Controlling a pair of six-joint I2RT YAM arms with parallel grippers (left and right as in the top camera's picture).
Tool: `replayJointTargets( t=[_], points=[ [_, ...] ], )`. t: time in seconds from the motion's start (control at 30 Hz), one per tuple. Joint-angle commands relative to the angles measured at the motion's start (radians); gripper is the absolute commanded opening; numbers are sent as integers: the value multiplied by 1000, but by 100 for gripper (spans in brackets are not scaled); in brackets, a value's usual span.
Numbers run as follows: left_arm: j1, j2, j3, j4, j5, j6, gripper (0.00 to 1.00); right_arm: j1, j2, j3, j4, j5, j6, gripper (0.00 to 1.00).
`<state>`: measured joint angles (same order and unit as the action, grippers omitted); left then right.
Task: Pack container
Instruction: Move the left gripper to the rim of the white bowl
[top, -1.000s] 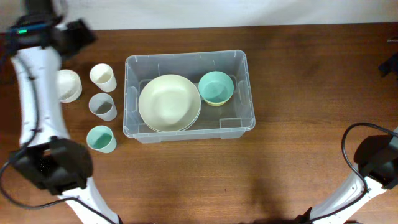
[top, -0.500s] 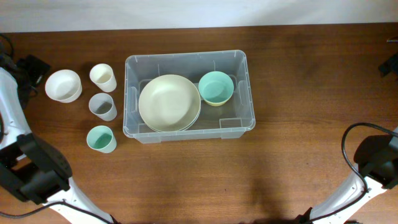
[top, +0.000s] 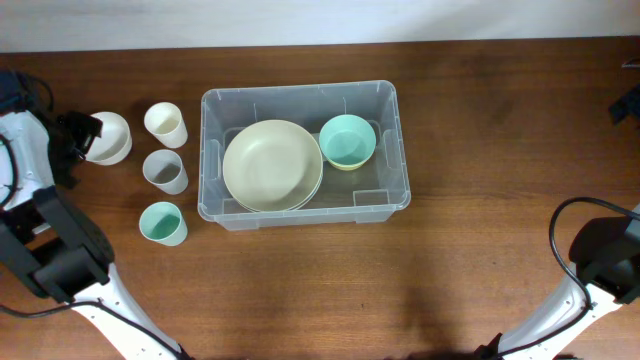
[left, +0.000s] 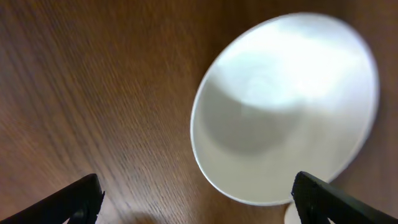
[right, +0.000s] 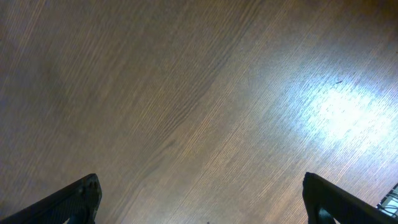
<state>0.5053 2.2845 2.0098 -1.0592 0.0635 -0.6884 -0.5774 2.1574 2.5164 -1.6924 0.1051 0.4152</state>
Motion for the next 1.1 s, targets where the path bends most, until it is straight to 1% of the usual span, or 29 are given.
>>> replayJointTargets(
  t=[0.0, 0.7, 0.8, 1.03, 1.07],
  points=[
    [2, 32, -10, -5, 23, -27, 99, 1, -4, -5, -2, 12, 4, 99],
    [10, 74, -13, 11, 18, -26, 98, 1, -4, -5, -2, 12, 4, 99],
    [11, 75, -13, 12, 18, -26, 92, 1, -4, -5, -2, 12, 4, 99],
    [14, 78, -13, 12, 18, -26, 89, 1, -4, -5, -2, 12, 4, 99],
    [14, 80, -13, 12, 18, -26, 85, 1, -4, -5, -2, 12, 4, 99]
  ],
)
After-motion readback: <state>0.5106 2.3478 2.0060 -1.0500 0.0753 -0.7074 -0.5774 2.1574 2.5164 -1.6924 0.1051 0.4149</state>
